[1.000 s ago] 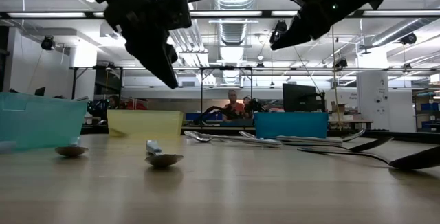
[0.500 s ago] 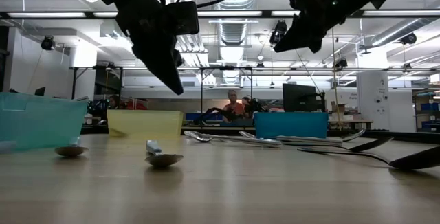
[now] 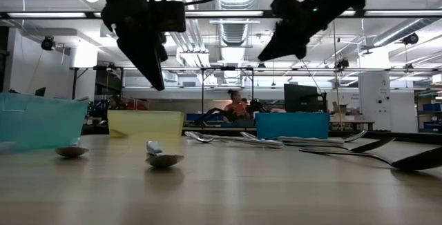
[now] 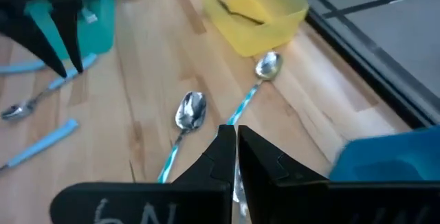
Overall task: Sort silverware by color (type)
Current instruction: Put the blue patterned spoon into the green bin
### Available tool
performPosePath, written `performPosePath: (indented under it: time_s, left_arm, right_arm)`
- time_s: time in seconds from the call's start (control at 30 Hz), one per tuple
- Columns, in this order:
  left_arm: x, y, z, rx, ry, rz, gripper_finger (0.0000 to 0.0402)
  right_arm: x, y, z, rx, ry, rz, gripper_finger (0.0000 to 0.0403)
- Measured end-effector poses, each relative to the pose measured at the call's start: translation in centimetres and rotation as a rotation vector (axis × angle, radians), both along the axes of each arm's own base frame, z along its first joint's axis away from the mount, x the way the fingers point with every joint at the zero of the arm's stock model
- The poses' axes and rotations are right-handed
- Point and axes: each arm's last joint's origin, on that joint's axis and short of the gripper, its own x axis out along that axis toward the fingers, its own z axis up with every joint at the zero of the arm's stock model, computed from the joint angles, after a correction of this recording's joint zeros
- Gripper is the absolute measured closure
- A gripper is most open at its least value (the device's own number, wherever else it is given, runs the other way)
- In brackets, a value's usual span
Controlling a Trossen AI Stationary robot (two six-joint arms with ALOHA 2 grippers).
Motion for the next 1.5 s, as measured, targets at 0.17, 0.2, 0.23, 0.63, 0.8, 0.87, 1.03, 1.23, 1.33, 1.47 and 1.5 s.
performPosePath:
  time_s: [0.17,0.2,0.23,0.63,0.8,0.87,1.03,1.23,1.33,1.47,1.5]
  left_arm:
    - [-1.4,0.1,0.7,0.064,0.004,-0.006,0.0349]
    - [-1.8,0.1,0.9,0.077,0.002,-0.004,0.0349]
    - [-2.1,0.2,0.9,0.089,-0.002,0.001,0.0349]
    - [-6.3,0.3,1.2,0.071,-0.129,0.085,0.0349]
    - [-7.3,0.4,1.2,0.036,-0.180,0.134,0.0349]
    - [-7.4,0.4,1.3,0.026,-0.187,0.148,0.0349]
    - [-7.3,0.4,1.4,0.030,-0.210,0.138,0.0349]
    - [-7.0,0.4,1.3,0.041,-0.210,0.120,0.0349]
    - [-7.0,0.4,1.2,0.042,-0.205,0.119,0.0349]
    - [-7.0,0.4,1.2,0.043,-0.206,0.118,0.0349]
    - [-7.0,0.4,1.2,0.043,-0.205,0.118,0.0349]
  right_arm:
    - [2.7,0.4,-1.1,0.033,0.158,0.026,0.0394]
    - [3.1,0.5,-1.4,0.046,0.193,0.026,0.0394]
    - [3.6,0.6,-1.7,0.059,0.219,0.022,0.0394]
    - [7.9,2.0,-4.1,0.158,0.441,-0.012,0.0394]
    - [9.2,2.5,-5.1,0.195,0.463,-0.023,0.0394]
    - [9.7,2.6,-5.4,0.206,0.469,-0.012,0.0393]
    - [10.8,3.0,-6.1,0.222,0.479,0.006,0.0369]
    - [11.2,3.3,-7.3,0.222,0.532,0.014,0.0304]
    - [11.2,3.6,-7.8,0.218,0.548,0.025,0.0271]
    - [11.3,3.8,-7.7,0.208,0.543,0.013,0.0255]
    - [11.3,3.8,-7.7,0.208,0.543,0.010,0.0254]
